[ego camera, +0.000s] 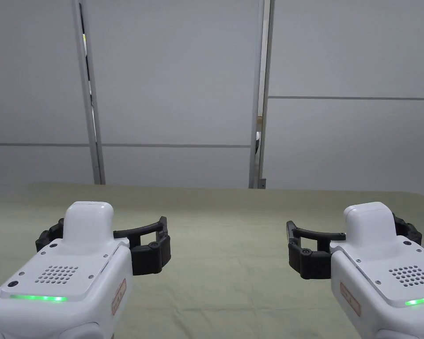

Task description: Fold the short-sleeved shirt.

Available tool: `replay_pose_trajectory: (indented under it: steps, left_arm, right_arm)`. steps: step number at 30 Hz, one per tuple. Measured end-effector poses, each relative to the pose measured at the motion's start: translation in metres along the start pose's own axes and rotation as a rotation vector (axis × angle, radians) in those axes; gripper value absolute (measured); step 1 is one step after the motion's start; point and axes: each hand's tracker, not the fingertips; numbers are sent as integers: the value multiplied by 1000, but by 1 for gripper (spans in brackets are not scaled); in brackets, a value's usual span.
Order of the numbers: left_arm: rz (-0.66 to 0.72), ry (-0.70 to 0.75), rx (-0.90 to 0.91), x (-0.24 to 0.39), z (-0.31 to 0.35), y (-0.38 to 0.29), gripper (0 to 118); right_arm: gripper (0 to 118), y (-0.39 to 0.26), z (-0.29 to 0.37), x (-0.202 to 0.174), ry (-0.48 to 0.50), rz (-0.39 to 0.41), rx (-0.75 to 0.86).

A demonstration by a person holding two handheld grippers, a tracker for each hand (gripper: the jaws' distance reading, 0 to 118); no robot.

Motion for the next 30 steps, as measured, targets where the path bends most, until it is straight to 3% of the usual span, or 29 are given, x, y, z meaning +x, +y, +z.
replay_pose_trajectory:
  steps: [4, 5, 6, 7, 8, 9, 10, 11, 14, 21, 30]
  left_arm:
    - [27, -11, -11, -1, -1, 0, 118]
    - [34, -16, -14, -2, -1, 1, 114]
    - [43, -26, -22, -3, -1, 1, 99]
    - [58, -33, -27, -5, -1, 1, 70]
    - [69, -34, -29, -5, -2, 2, 56]
    - [71, -29, -32, -5, -2, 2, 56]
    - [74, -4, -35, -4, -4, 1, 15]
    - [84, 44, -26, -3, -5, 0, 3]
    - [145, -43, -20, -6, -3, 1, 3]
    - [59, -16, -39, -10, 5, 0, 3]
    - [42, 221, -146, -120, 43, -14, 3]
  right_arm:
    - [118, -1, 1, 4, -1, -24, 5]
    - [117, -2, 2, 6, -3, -38, 9]
    - [108, -1, 3, 8, 38, -72, 8]
    - [81, -1, 5, 12, 74, -100, 18]
    - [66, -1, 6, 14, 97, -122, 19]
    - [66, -1, 6, 15, 90, -119, 12]
    - [12, 1, 3, 14, 77, -108, -4]
    - [3, 0, 2, 12, 31, -85, -19]
    - [3, -3, 4, 17, 72, -89, -31]
    - [3, -1, 2, 13, 78, -129, -36]
    - [3, -7, -41, -82, 343, -139, -69]
